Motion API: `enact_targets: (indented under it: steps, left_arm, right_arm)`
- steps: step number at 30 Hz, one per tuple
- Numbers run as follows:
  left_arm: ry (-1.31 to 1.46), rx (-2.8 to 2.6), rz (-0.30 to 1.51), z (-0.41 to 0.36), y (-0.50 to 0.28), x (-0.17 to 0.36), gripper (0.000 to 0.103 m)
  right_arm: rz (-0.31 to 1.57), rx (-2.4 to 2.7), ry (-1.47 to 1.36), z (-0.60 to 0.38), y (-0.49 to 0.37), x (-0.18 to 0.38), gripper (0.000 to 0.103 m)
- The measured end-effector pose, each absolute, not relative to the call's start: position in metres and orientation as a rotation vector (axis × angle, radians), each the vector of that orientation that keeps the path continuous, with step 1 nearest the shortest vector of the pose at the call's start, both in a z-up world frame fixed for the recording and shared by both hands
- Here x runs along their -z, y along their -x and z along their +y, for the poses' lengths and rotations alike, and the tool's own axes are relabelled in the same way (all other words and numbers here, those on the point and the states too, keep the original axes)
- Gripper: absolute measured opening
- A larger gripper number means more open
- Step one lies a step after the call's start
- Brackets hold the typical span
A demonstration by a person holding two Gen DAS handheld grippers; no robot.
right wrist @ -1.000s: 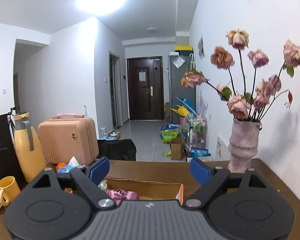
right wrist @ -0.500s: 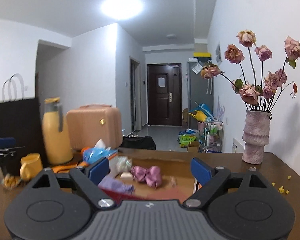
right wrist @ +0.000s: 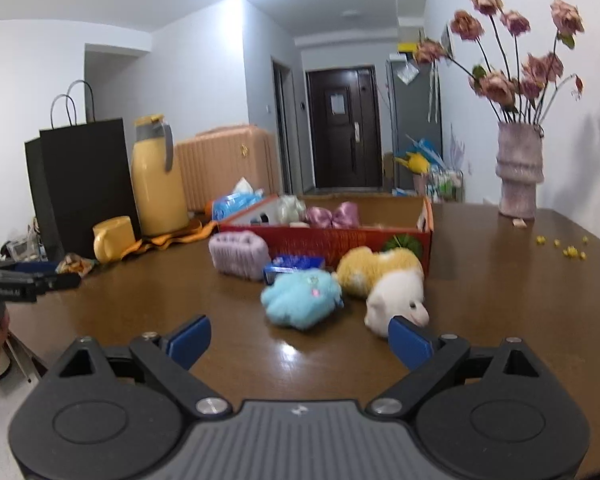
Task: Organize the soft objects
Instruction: 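Withdraw both tools from the box back toward the table items, then grasp the lilac fuzzy headband with the left tool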
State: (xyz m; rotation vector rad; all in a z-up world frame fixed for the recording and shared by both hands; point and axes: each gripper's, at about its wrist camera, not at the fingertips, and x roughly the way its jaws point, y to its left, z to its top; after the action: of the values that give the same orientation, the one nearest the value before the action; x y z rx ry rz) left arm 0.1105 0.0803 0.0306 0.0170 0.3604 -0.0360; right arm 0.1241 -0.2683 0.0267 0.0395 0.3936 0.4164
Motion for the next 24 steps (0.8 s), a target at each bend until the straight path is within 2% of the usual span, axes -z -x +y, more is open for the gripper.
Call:
enact_targets:
  steps: [7,11,15,16,20,23,24]
  left_arm:
    - [0.061,0.081,0.369,0.091,-0.137,-0.043,0.103]
    - [0.065,0.096,0.41,0.093,-0.197,-0.049,0.1]
    - [0.069,0.131,0.477,0.089,-0.272,-0.051,0.086]
    - [0.096,0.143,0.511,0.09,-0.292,-0.05,0.079]
    - [0.15,0.17,0.603,0.088,-0.351,-0.035,0.071]
    - [0.132,0.174,0.619,0.084,-0.369,-0.019,0.057]
    - [0.127,0.187,0.627,0.084,-0.373,-0.013,0.049]
  right_arm:
    - [0.382,-0.439,-0.051,-0.269,-0.149,-0.042,0.092]
    - [0.396,-0.474,-0.055,-0.256,-0.197,-0.057,0.079]
    - [0.436,-0.52,-0.08,-0.231,-0.261,-0.065,0.069]
    - [0.457,-0.543,-0.085,-0.222,-0.279,-0.065,0.065]
    - [0.545,-0.592,-0.083,-0.186,-0.336,-0.052,0.052]
    - [0.584,-0.596,-0.045,-0.157,-0.365,-0.035,0.047]
    - [0.592,-0.6,-0.041,-0.151,-0.372,-0.03,0.046]
